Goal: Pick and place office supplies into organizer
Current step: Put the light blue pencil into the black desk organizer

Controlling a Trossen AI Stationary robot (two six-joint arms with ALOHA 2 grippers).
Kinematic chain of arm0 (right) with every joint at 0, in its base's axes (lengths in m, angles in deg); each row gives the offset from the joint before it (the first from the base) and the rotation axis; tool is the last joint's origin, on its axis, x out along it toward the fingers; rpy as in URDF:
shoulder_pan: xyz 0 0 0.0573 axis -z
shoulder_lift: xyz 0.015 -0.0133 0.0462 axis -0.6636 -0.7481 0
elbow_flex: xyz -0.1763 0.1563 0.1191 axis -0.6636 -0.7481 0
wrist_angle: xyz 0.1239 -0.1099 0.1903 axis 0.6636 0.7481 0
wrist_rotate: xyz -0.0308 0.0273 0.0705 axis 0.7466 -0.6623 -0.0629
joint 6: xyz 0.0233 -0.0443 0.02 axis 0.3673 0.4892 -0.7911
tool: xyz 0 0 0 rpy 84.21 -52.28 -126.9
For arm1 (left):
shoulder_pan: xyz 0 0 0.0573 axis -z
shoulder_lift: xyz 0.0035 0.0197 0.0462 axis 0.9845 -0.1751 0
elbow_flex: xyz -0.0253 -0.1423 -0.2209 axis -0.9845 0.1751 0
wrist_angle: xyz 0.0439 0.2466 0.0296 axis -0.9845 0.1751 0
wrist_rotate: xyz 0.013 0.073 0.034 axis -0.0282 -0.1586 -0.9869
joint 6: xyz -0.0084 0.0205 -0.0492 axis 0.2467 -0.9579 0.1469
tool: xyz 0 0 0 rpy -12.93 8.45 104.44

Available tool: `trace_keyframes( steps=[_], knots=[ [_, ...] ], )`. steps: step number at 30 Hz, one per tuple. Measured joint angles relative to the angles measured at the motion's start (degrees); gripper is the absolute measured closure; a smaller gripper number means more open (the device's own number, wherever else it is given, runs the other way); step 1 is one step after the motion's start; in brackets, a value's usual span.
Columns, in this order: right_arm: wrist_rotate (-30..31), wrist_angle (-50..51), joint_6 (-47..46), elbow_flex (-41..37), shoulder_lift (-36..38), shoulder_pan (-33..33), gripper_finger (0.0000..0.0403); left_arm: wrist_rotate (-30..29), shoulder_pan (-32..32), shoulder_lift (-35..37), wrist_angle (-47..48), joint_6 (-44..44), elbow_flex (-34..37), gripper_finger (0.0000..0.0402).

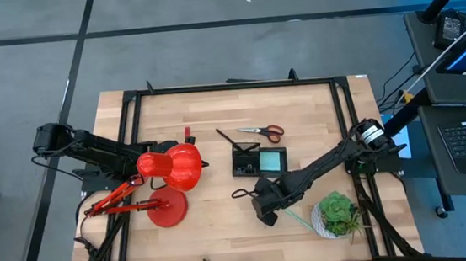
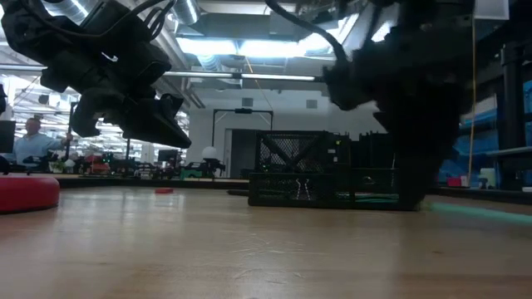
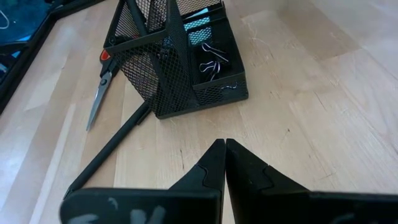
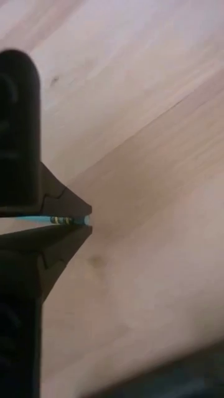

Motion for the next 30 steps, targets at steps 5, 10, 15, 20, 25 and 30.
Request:
trace_keyframes(
  steps=[5, 10, 15, 20, 25, 30],
  knots=[
    [1.7, 0.3, 6.3, 4.4, 0.1, 1.6, 0.0386, 0.0, 0.0, 0.0, 0.0, 0.0, 0.0, 0.0396],
    [3.7, 3.1, 13.7, 10.9, 0.2, 3.4, 0.0386, 0.0, 0.0, 0.0, 0.0, 0.0, 0.0, 0.0396],
    [8.1, 10.4, 20.2, 20.0, 0.2, 4.9, 0.0386, 0.0, 0.0, 0.0, 0.0, 0.0, 0.0, 0.0396],
    [16.3, 21.8, 24.4, 30.7, 0.2, 5.5, 0.0387, 0.0, 0.0, 0.0, 0.0, 0.0, 0.0, 0.0396],
    [25.2, 29.2, 28.7, 40.9, 0.3, 5.5, 0.0387, 0.0, 0.0, 0.0, 0.0, 0.1, 0.0, 0.0396],
    [29.7, 29.4, 35.2, 48.6, 0.3, 7.2, 0.0387, 0.0, 0.0, 0.0, 0.0, 0.1, 0.0, 0.0396]
  ],
)
